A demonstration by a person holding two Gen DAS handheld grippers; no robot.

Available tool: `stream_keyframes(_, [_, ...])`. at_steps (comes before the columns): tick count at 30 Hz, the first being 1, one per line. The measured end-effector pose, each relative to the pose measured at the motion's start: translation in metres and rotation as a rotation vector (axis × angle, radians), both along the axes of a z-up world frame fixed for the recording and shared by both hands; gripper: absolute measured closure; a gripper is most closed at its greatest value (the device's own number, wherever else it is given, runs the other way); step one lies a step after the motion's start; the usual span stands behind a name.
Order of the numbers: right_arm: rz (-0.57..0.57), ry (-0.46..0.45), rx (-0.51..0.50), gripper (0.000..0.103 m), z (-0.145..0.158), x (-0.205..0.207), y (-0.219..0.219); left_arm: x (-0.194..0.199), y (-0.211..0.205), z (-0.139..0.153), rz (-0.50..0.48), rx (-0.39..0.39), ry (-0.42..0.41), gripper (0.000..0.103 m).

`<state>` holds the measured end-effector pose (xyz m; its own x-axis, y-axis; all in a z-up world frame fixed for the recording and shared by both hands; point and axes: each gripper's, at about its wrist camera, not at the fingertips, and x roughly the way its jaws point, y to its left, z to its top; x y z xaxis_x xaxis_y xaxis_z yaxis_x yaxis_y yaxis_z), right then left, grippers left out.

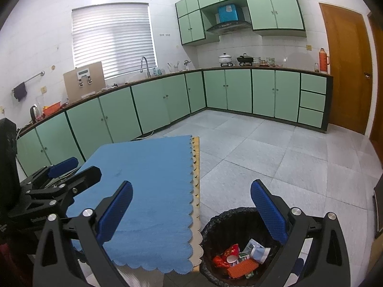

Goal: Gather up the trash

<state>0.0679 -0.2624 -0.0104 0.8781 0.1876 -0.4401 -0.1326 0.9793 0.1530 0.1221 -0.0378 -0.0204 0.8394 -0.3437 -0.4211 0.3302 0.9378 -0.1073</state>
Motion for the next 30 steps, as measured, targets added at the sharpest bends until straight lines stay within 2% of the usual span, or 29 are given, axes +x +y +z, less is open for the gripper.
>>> stream_keyframes(30, [0.005, 0.001, 0.001, 0.006, -0.001, -0.0011, 0.0033, -0.0066, -0.0004, 0.0026, 0.001, 0.015, -0.007, 0.006])
